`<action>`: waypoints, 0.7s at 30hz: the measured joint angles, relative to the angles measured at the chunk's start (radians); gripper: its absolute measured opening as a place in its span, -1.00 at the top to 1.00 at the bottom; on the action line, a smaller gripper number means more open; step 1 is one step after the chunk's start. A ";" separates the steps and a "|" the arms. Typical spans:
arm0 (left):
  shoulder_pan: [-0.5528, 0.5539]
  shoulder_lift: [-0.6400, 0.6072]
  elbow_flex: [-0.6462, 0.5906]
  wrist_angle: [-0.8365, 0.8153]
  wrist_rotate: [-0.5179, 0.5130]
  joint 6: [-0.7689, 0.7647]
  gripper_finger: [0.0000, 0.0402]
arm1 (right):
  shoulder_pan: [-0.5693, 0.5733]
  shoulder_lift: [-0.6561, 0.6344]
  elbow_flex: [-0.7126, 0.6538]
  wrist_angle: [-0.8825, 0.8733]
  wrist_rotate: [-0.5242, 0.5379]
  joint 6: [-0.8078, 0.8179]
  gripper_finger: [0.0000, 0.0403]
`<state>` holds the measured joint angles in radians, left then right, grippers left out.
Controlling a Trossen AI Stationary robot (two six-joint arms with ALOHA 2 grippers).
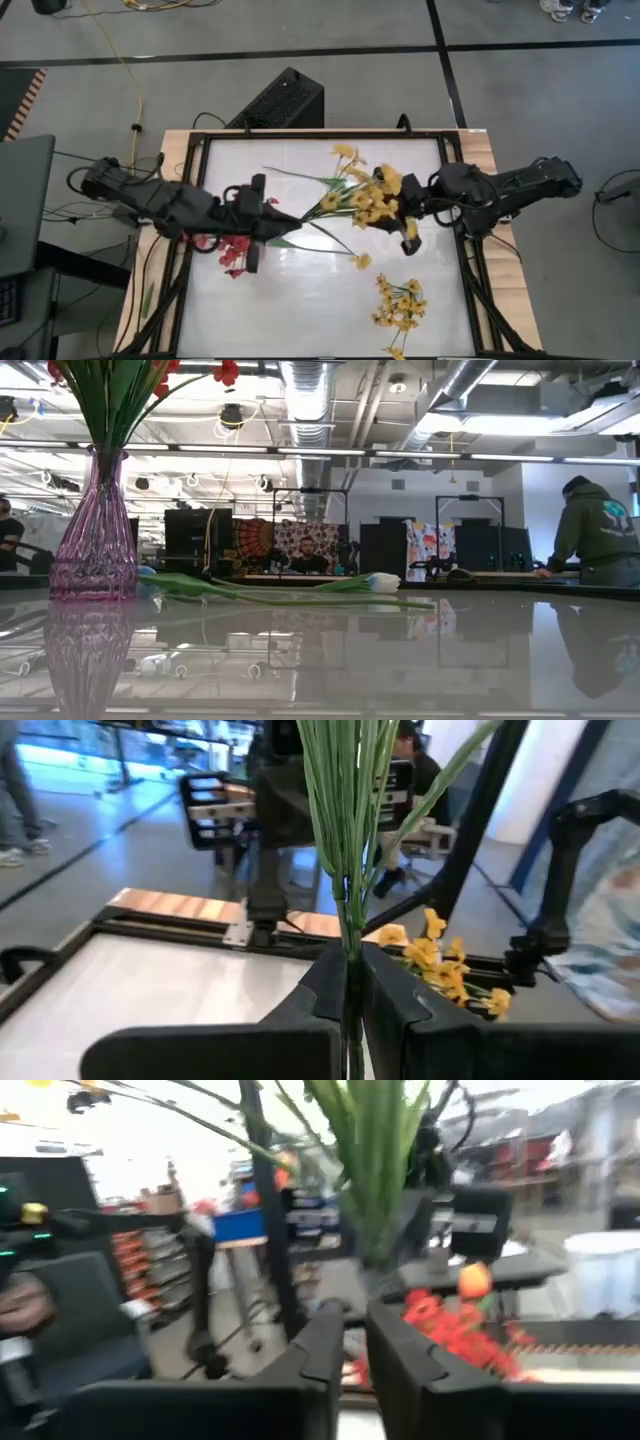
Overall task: Sort flowers into vase by color
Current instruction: Put the yellow flowers into the transparent vase
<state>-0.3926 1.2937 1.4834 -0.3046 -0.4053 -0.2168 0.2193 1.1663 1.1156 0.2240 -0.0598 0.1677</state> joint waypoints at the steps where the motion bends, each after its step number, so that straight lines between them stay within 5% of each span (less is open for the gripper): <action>1: 0.015 0.001 0.000 0.003 0.028 -0.001 1.00 | -0.004 0.012 0.000 0.023 0.011 -0.008 0.58; 12: 0.141 0.000 0.000 -0.006 0.149 -0.062 1.00 | -0.077 0.167 0.021 0.309 0.009 0.007 -0.27; 21: 0.165 0.000 0.000 -0.023 0.170 -0.093 1.00 | -0.078 0.270 0.159 0.297 -0.022 -0.038 -0.36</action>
<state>-0.2277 1.2942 1.4834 -0.3281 -0.2357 -0.3101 0.1410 1.4360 1.2745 0.5214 -0.0814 0.1300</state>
